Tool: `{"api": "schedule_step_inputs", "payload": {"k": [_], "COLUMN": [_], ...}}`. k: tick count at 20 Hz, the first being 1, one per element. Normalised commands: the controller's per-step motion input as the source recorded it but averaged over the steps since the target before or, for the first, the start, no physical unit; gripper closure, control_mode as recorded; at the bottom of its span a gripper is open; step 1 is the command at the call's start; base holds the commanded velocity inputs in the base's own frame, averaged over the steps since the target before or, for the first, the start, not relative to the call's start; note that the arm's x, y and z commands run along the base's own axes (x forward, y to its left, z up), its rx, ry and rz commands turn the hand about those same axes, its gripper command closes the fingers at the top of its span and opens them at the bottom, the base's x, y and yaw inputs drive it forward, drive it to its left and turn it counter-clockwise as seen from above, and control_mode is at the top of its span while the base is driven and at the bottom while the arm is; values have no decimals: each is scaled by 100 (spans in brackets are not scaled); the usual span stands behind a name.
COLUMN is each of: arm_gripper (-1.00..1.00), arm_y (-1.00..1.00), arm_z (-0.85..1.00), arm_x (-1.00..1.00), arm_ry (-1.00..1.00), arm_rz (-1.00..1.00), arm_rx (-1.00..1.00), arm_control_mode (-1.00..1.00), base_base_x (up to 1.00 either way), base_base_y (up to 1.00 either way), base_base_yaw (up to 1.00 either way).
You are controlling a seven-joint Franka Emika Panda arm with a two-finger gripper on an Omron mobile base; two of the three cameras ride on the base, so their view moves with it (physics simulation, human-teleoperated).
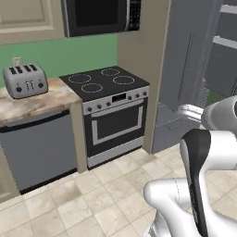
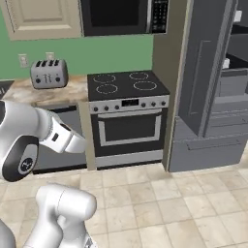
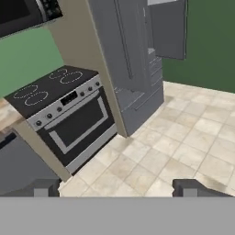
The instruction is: Pick the egg and butter from the fridge and place them by the bowl for mixing.
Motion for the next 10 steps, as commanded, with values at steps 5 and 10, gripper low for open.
{"api": "schedule_step_inputs", "payload": {"k": [5,10], "arm_gripper": [-100,-100], "arm_y": [0,0], "arm_z": [0,0], "arm_x": [0,0], "arm_ry": [0,0], "arm_rz": [0,0], "arm_rx": [0,0], "arm_control_mode": [100,100], "base_base_x": [-31,3], "base_base_y": [-100,-100], "base_base_yaw": [-17,-3]}}
